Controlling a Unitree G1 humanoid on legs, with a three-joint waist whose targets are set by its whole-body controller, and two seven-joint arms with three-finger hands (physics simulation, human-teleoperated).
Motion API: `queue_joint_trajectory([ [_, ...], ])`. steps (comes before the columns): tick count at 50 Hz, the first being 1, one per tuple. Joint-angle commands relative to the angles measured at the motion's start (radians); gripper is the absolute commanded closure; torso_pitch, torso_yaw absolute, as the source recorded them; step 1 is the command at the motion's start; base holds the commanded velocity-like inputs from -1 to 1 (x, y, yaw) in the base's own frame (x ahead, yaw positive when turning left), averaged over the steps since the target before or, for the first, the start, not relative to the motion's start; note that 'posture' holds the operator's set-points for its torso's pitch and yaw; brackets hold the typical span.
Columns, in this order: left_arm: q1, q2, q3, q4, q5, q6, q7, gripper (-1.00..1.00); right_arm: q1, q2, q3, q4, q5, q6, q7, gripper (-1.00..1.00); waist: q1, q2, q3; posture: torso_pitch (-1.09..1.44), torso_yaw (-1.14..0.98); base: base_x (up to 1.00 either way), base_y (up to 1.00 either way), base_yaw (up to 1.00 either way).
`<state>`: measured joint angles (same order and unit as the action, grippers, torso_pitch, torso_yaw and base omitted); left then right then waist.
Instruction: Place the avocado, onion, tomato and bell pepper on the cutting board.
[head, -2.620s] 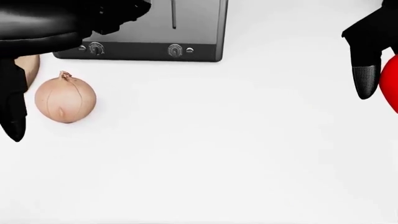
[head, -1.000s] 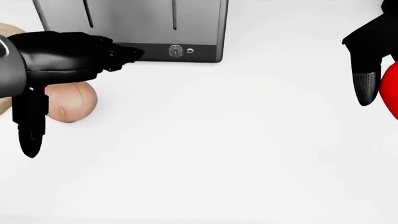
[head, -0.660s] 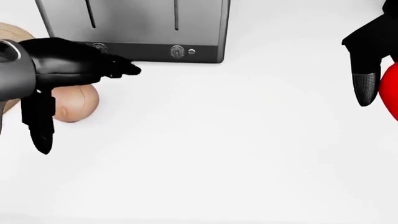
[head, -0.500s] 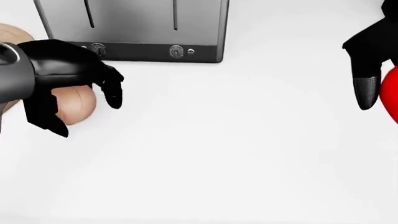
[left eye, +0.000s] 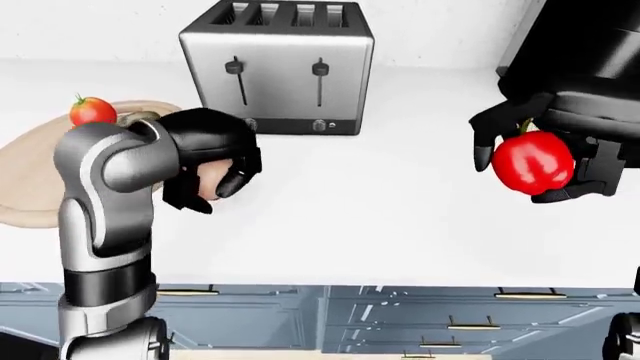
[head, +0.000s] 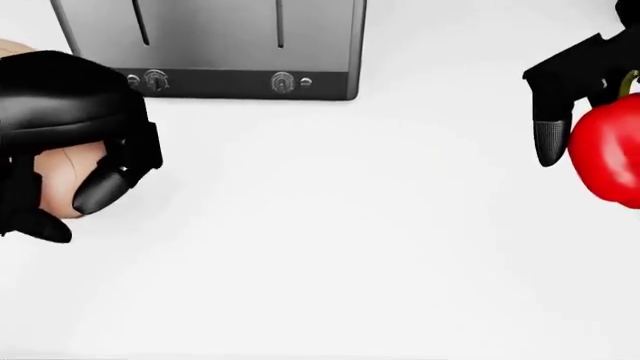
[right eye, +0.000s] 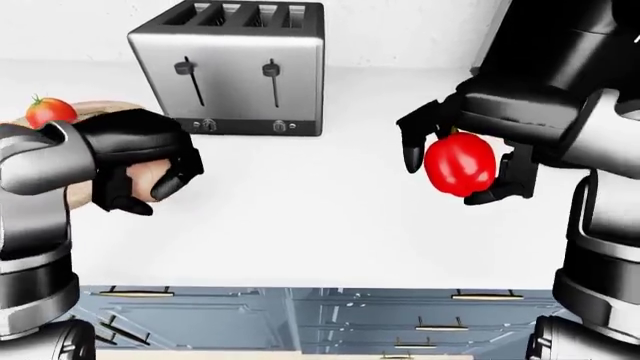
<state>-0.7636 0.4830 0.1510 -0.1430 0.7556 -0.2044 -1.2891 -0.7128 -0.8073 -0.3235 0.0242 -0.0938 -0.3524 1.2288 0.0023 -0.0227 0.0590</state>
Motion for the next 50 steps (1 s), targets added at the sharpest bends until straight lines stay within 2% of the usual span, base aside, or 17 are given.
queue_joint_trajectory([
  [1, -0.043, 0.029, 0.034, -0.024, -0.025, 0.024, 0.017, 1.0, -0.017, -0.022, -0.039, -0.024, 0.002, -0.002, -0.041, 1.0, 0.0, -0.004, -0.03, 0.0, 0.0, 0.0, 0.0, 0.0],
  [8, -0.073, 0.125, 0.088, -0.094, -0.126, 0.114, -0.023, 1.0, 0.014, -0.028, -0.054, 0.019, 0.0, -0.046, -0.077, 1.0, -0.001, -0.003, -0.026, 0.0, 0.0, 0.0, 0.0, 0.0],
  [12, -0.091, 0.174, 0.11, -0.117, -0.172, 0.165, -0.014, 1.0, 0.045, -0.046, -0.075, -0.004, 0.003, -0.001, -0.076, 1.0, -0.001, -0.001, -0.024, 0.0, 0.0, 0.0, 0.0, 0.0],
  [16, -0.053, 0.224, 0.145, -0.155, -0.217, 0.193, -0.006, 1.0, 0.05, -0.046, -0.093, -0.049, 0.042, 0.121, -0.1, 1.0, 0.0, 0.0, -0.023, 0.0, 0.0, 0.0, 0.0, 0.0],
  [22, 0.0, 0.292, 0.191, -0.18, -0.274, 0.216, 0.01, 1.0, 0.04, -0.063, -0.095, -0.01, 0.068, 0.087, -0.13, 1.0, -0.003, 0.004, -0.021, 0.0, 0.0, 0.0, 0.0, 0.0],
  [32, 0.05, 0.354, 0.221, -0.152, -0.307, 0.208, 0.05, 1.0, 0.025, -0.076, -0.081, 0.035, 0.046, 0.032, -0.168, 1.0, -0.002, 0.007, -0.021, 0.0, 0.0, 0.0, 0.0, 0.0],
  [33, 0.051, 0.354, 0.221, -0.154, -0.309, 0.213, 0.052, 1.0, 0.021, -0.077, -0.079, 0.035, 0.046, 0.04, -0.169, 1.0, -0.003, 0.018, -0.037, 0.0, 0.0, 0.0, 0.15, 0.0],
  [36, 0.064, 0.352, 0.22, -0.152, -0.306, 0.205, 0.062, 1.0, 0.008, -0.076, -0.074, 0.042, 0.043, 0.04, -0.18, 1.0, -0.003, -0.007, -0.026, 0.0, 0.0, 0.0, 0.38, 0.0],
  [38, 0.072, 0.351, 0.221, -0.153, -0.307, 0.202, 0.062, 1.0, 0.0, -0.078, -0.069, 0.049, 0.043, 0.043, -0.181, 1.0, -0.004, -0.013, -0.037, 0.0, 0.0, 0.0, 0.38, 0.0],
  [41, 0.069, 0.36, 0.227, -0.151, -0.312, 0.203, 0.059, 1.0, -0.008, -0.083, -0.067, 0.046, 0.045, 0.045, -0.173, 1.0, -0.006, 0.008, -0.025, 0.0, 0.0, 0.0, 0.36, 0.0],
  [43, 0.069, 0.359, 0.226, -0.157, -0.314, 0.21, 0.06, 1.0, -0.005, -0.086, -0.067, 0.044, 0.043, 0.049, -0.169, 1.0, -0.013, 0.044, -0.012, 0.0, 0.0, 0.0, 0.28, 0.0],
  [44, 0.066, 0.361, 0.225, -0.156, -0.314, 0.21, 0.061, 1.0, -0.007, -0.086, -0.068, 0.045, 0.043, 0.044, -0.17, 1.0, -0.016, 0.067, -0.014, 0.0, 0.0, 0.0, 0.27, 0.0],
  [45, 0.066, 0.362, 0.224, -0.155, -0.315, 0.209, 0.06, 1.0, -0.013, -0.089, -0.067, 0.048, 0.045, 0.042, -0.168, 1.0, -0.016, 0.109, -0.029, 0.0, 0.0, 0.0, 0.28, 0.0],
  [46, 0.065, 0.363, 0.224, -0.154, -0.315, 0.209, 0.06, 1.0, -0.015, -0.089, -0.066, 0.047, 0.045, 0.052, -0.167, 1.0, -0.021, 0.122, -0.044, 0.0, 0.0, 0.0, 0.29, 0.0],
  [47, 0.066, 0.363, 0.224, -0.157, -0.316, 0.211, 0.059, 1.0, -0.015, -0.087, -0.066, 0.047, 0.047, 0.047, -0.169, 1.0, -0.014, 0.099, -0.025, 0.0, 0.0, 0.0, 0.29, 0.0],
  [48, 0.066, 0.363, 0.225, -0.158, -0.316, 0.211, 0.059, 1.0, -0.008, -0.087, -0.069, 0.041, 0.05, 0.048, -0.164, 1.0, -0.014, 0.095, -0.02, 0.0, 0.0, 0.0, 0.28, 0.0],
  [50, 0.065, 0.365, 0.226, -0.158, -0.317, 0.213, 0.058, 1.0, -0.012, -0.089, -0.068, 0.042, 0.05, 0.056, -0.163, 1.0, -0.013, 0.065, -0.023, 0.0, 0.0, 0.0, 0.28, 0.0],
])
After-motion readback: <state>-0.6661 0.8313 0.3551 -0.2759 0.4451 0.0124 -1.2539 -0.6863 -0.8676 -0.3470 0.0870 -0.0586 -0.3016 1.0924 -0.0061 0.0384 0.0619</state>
